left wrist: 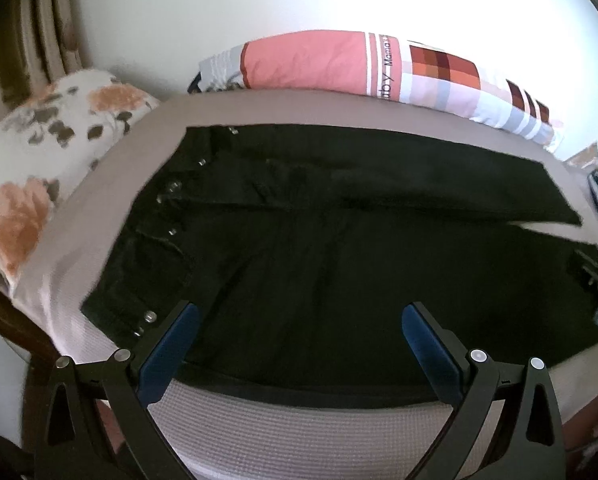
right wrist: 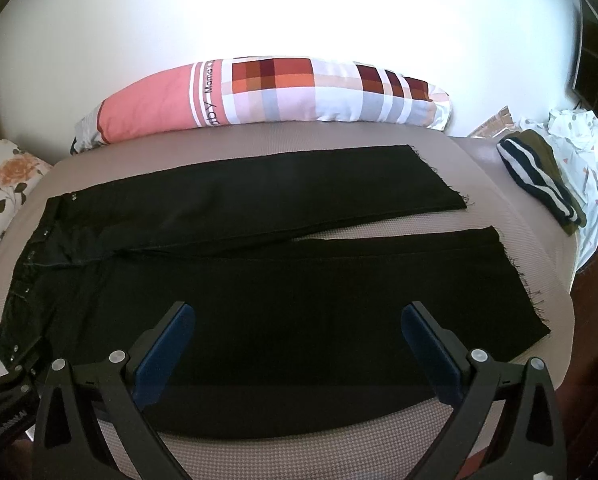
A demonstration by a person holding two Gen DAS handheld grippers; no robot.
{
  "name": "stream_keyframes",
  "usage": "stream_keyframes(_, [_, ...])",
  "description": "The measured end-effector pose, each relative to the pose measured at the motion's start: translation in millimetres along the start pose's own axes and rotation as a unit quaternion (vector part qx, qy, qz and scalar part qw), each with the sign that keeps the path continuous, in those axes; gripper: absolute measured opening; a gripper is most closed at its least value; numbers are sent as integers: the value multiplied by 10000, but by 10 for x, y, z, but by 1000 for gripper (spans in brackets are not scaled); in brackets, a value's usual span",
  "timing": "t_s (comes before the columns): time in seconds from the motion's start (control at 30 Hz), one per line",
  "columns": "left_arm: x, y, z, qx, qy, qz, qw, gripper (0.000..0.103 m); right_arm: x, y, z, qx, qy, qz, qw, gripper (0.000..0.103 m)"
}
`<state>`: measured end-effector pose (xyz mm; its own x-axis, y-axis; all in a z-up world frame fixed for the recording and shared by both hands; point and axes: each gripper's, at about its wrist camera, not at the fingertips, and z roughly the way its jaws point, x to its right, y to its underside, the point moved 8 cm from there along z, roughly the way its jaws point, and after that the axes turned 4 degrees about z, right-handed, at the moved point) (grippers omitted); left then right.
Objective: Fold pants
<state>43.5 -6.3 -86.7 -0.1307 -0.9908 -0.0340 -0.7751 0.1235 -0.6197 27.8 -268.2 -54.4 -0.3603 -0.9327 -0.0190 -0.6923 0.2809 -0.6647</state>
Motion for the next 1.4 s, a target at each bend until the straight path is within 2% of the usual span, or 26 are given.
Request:
stream_keyframes(0.07, [4,6,21,-67,56,-58,9999,101,-8,5,10,-8,16,-25,10000,103])
stream_keyframes(0.23, [-15,-1,31,-102,-125,60,9999,101,-1,20,15,-5,24,-21,10000,103])
stream_keyframes(1.4, [-14,68,13,-116,-160,163,9997,101,-60,-12,-16,41,-40,-91,9999,103])
